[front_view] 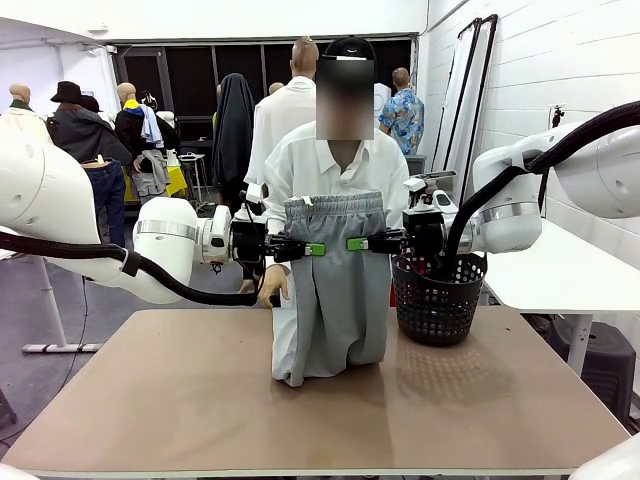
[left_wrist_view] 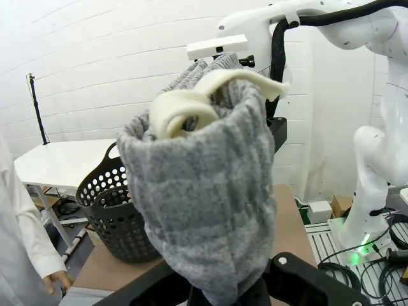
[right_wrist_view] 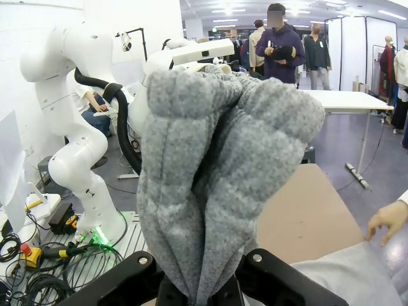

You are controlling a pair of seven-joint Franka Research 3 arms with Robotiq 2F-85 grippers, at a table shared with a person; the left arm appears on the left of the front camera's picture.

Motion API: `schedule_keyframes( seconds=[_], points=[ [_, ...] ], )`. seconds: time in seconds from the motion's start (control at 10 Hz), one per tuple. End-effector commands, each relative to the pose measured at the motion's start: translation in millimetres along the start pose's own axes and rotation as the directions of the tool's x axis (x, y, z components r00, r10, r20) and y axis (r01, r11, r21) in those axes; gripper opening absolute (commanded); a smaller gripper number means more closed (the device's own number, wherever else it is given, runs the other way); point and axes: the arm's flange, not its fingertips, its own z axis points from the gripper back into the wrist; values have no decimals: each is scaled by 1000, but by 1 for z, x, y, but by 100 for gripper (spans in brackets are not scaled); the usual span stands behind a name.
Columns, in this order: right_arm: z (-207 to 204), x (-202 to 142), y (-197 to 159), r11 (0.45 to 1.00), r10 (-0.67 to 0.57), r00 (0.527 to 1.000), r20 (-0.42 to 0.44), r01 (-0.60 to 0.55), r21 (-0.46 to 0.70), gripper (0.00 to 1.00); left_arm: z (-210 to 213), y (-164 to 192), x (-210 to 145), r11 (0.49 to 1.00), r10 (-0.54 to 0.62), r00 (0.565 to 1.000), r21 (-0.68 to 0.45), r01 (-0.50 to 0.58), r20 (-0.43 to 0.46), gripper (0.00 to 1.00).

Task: Fold the training pants.
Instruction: Release the ends of the Training pants and then grab the overlapped ends.

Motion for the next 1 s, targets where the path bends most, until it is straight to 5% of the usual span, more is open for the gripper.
schedule_keyframes(
  seconds=[0.0,0.9],
  points=[
    [-1,2,2,1000,6,1000,0,-6,2,0,0,-1,2,1000,5,1000,18,-6,16,0],
    [-1,2,2,1000,6,1000,0,-6,2,0,0,-1,2,1000,5,1000,18,-6,16,0]
  ],
)
